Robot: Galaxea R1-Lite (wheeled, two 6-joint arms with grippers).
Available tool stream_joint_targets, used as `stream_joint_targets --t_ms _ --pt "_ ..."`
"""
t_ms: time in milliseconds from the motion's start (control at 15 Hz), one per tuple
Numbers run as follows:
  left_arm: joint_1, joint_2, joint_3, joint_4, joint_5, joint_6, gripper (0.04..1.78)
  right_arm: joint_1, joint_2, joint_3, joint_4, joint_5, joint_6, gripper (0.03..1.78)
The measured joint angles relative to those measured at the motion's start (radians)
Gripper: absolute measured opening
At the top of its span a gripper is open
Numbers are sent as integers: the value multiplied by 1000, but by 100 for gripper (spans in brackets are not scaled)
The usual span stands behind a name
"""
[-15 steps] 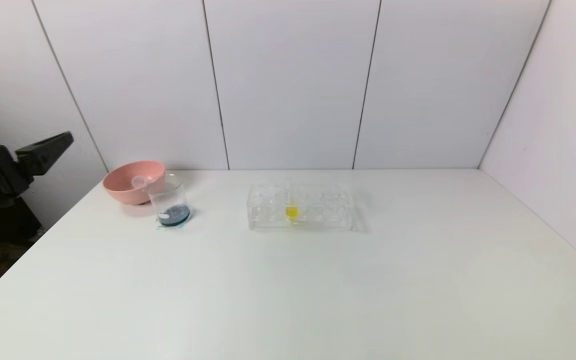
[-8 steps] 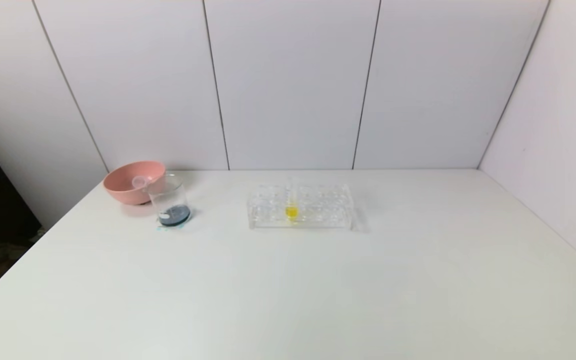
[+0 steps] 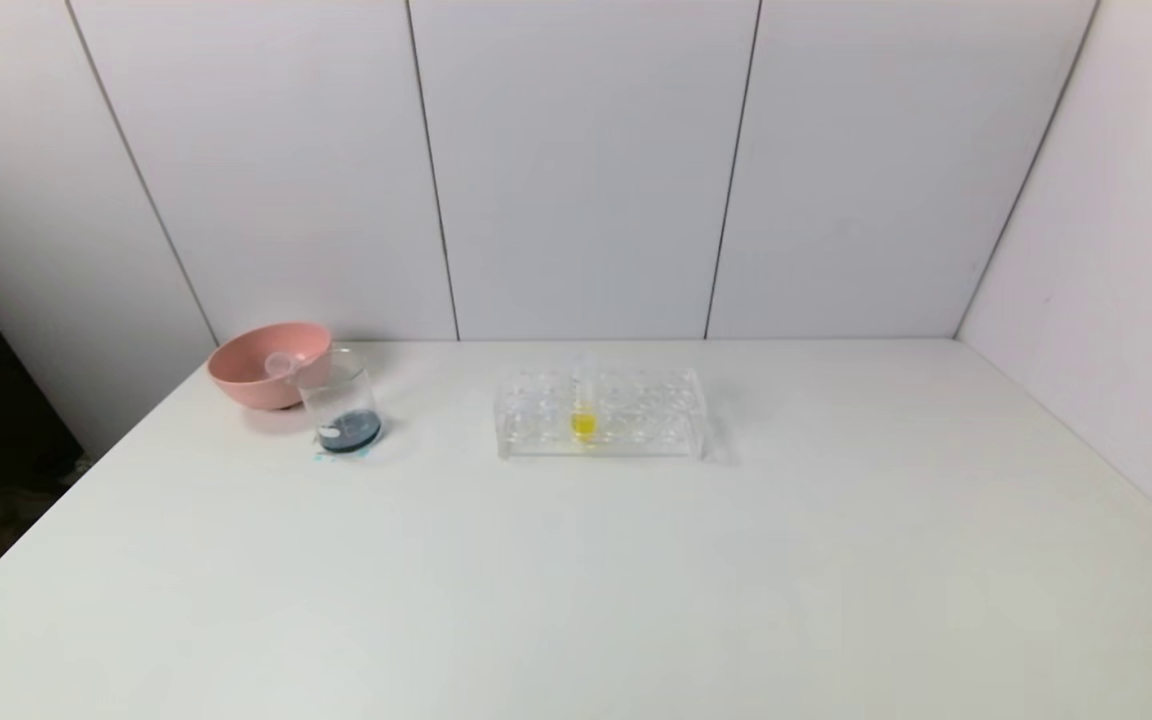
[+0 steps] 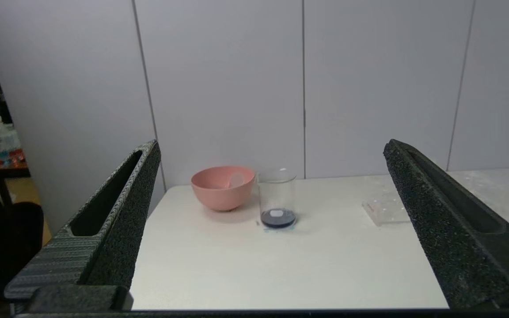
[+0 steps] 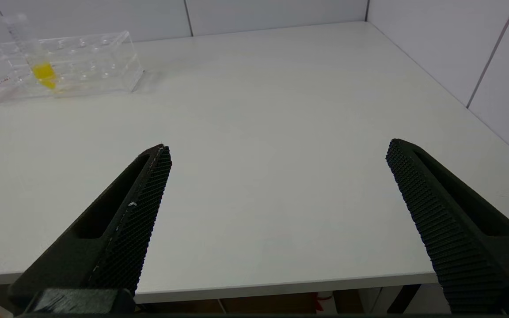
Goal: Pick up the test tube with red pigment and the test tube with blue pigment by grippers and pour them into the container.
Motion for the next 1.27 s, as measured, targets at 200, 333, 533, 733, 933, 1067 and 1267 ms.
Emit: stream_joint_targets --t_ms 200,333,533,733,933,1067,1267 --pt "-3 -35 185 6 35 1 176 0 0 0 0 0 0 177" --pt "-3 -44 229 151 34 -8 176 0 0 0 0 0 0 177" --pt "-3 -47 229 276 19 -25 176 0 0 0 0 0 0 177" --pt "-3 -48 229 277 19 -22 176 0 0 0 -1 1 0 177" --pt "-3 -48 232 266 23 -34 176 0 0 0 -1 0 0 177" --pt "-3 -48 239 235 23 -37 176 0 0 0 -1 1 0 177" --pt "-3 -48 244 231 23 -37 176 0 0 0 0 1 0 177"
